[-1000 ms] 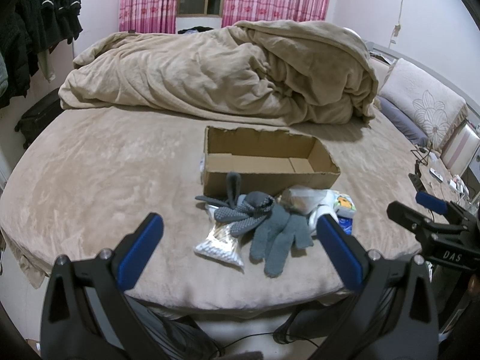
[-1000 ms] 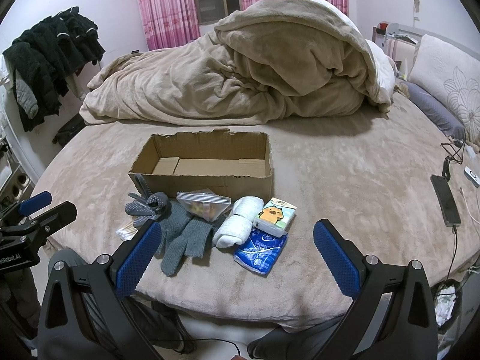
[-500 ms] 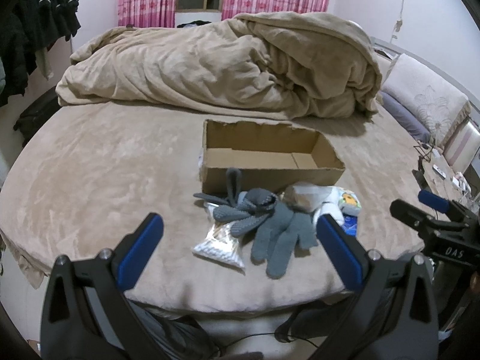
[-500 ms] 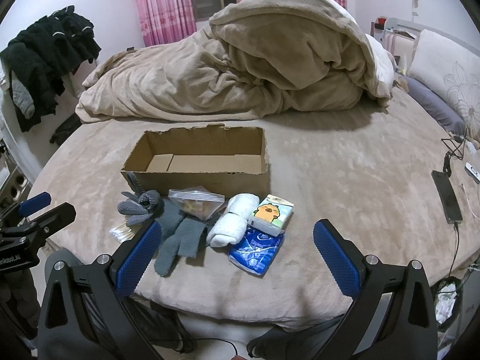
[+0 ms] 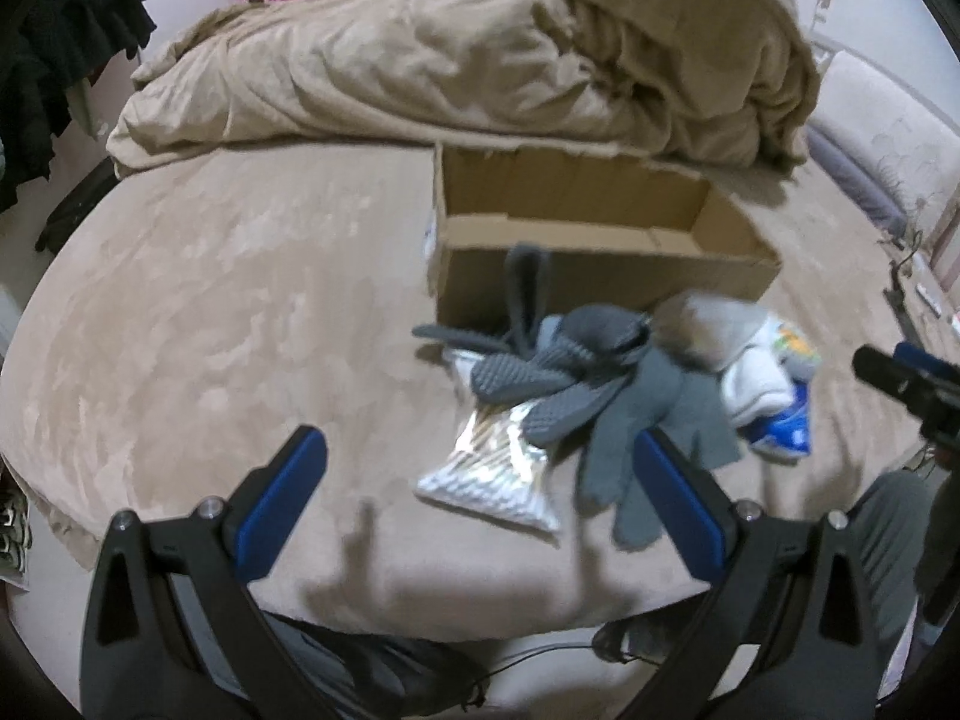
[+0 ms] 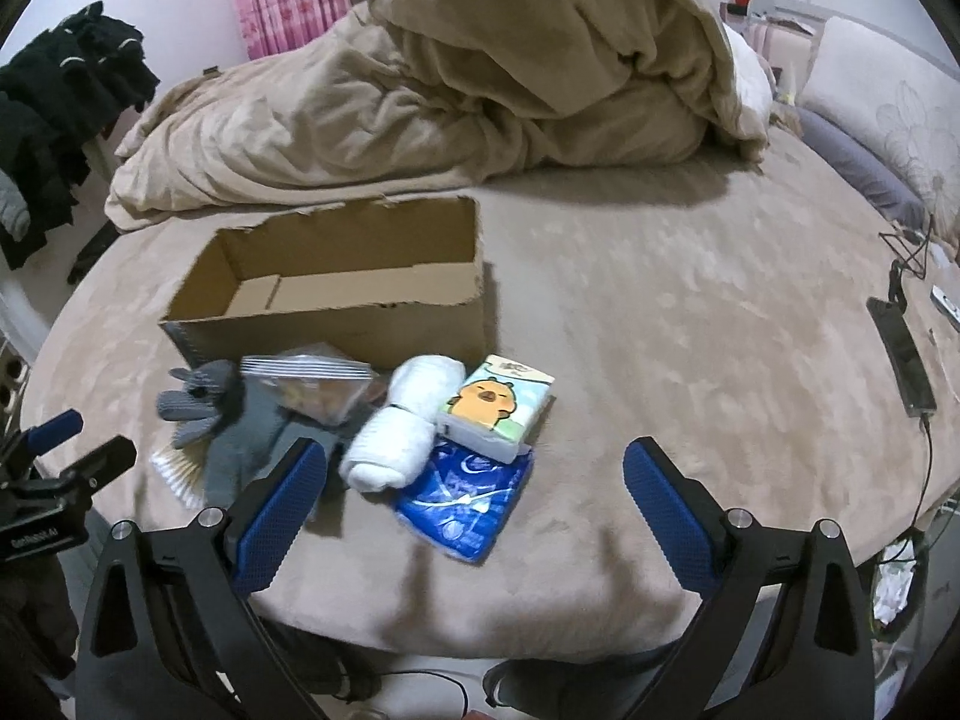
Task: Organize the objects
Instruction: 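Grasp the cotton swab bag with the left gripper while the right gripper grasps the duck tissue pack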
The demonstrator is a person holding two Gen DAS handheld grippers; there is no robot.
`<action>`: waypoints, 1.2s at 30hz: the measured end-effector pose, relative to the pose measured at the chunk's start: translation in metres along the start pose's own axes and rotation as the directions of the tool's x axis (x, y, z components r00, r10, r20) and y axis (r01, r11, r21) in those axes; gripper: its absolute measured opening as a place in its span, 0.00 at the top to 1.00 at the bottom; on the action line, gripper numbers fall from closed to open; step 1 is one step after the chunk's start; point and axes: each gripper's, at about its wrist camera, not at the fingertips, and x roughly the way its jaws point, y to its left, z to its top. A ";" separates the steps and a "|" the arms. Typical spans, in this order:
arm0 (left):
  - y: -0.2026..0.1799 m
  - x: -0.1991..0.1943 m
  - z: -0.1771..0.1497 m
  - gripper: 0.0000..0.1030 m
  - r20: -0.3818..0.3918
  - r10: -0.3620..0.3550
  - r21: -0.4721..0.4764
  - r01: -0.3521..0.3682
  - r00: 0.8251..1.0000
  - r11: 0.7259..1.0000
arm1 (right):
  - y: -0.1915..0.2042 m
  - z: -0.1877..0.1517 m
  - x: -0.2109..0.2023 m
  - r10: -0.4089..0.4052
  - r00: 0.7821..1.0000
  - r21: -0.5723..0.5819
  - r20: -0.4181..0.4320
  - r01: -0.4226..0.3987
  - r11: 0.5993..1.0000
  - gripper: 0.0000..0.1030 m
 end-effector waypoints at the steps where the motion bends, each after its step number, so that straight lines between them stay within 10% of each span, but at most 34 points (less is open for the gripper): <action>1: 0.002 0.006 -0.001 0.01 -0.012 0.004 0.001 -0.004 1.000 1.000 | -0.002 0.000 0.006 -0.004 1.000 0.004 -0.007 0.004 1.000 0.02; 12: 0.010 0.059 -0.009 0.03 -0.088 0.023 0.016 -0.022 0.996 1.000 | -0.015 0.001 0.052 -0.013 0.997 0.043 -0.081 0.017 0.999 0.13; 20: 0.000 0.073 -0.009 0.34 -0.112 -0.027 0.077 0.036 0.993 0.996 | -0.018 0.007 0.077 0.002 0.994 0.065 -0.108 0.005 0.998 0.20; 24: -0.004 0.069 -0.009 0.49 -0.103 -0.035 0.093 0.044 0.994 0.995 | -0.019 0.006 0.084 0.025 0.992 0.074 -0.126 -0.016 0.997 0.45; 36: 0.004 0.030 -0.011 0.57 -0.054 -0.037 0.054 0.040 0.998 0.998 | -0.027 0.003 0.057 0.026 0.996 0.088 -0.087 -0.018 0.996 0.51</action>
